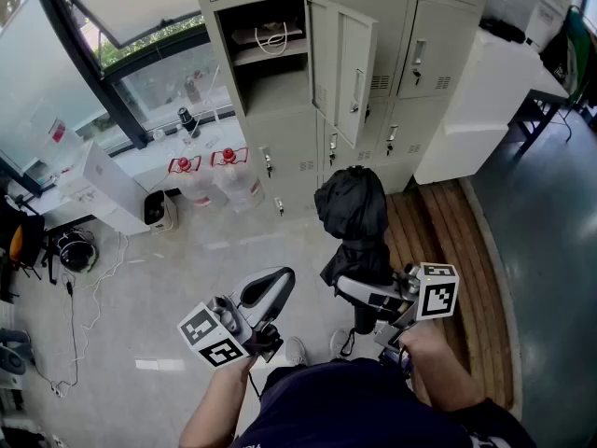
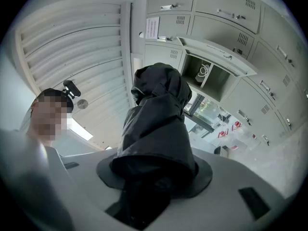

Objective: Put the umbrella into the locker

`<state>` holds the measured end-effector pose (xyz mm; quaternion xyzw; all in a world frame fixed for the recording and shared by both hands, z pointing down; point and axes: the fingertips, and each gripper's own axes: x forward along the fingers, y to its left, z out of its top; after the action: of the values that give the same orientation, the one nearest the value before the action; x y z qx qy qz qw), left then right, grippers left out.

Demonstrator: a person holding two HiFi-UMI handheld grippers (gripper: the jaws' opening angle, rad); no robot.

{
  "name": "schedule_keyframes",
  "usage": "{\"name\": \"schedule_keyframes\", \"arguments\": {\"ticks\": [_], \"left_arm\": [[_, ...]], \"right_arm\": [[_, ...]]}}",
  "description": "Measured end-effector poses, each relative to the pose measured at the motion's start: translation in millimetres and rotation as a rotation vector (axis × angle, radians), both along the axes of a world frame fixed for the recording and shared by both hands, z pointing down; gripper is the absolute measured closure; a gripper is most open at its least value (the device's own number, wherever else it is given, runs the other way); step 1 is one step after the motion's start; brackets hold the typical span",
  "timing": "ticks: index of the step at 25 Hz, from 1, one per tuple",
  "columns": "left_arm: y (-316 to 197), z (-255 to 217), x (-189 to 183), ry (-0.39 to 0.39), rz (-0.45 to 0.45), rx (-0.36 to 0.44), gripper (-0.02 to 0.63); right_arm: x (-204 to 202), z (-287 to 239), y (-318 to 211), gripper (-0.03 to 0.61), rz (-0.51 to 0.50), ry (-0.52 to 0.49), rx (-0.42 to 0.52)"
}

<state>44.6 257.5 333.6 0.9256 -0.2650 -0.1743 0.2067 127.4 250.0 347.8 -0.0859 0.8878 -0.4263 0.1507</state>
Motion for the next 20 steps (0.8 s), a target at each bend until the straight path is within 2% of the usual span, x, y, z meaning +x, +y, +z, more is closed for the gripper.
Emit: {"name": "schedule_keyframes", "arguments": {"ticks": [11, 20], "left_arm": [[-17, 9, 9, -0.007, 0.009, -0.018, 0.612], [-25, 18, 33, -0.004, -0.050, -0.035, 0.612]], "right_arm": [[4, 9, -17, 0.383, -0.003, 0.008, -0.012], [40, 24, -39, 0.383, 0.044, 0.189, 0.061]]}}
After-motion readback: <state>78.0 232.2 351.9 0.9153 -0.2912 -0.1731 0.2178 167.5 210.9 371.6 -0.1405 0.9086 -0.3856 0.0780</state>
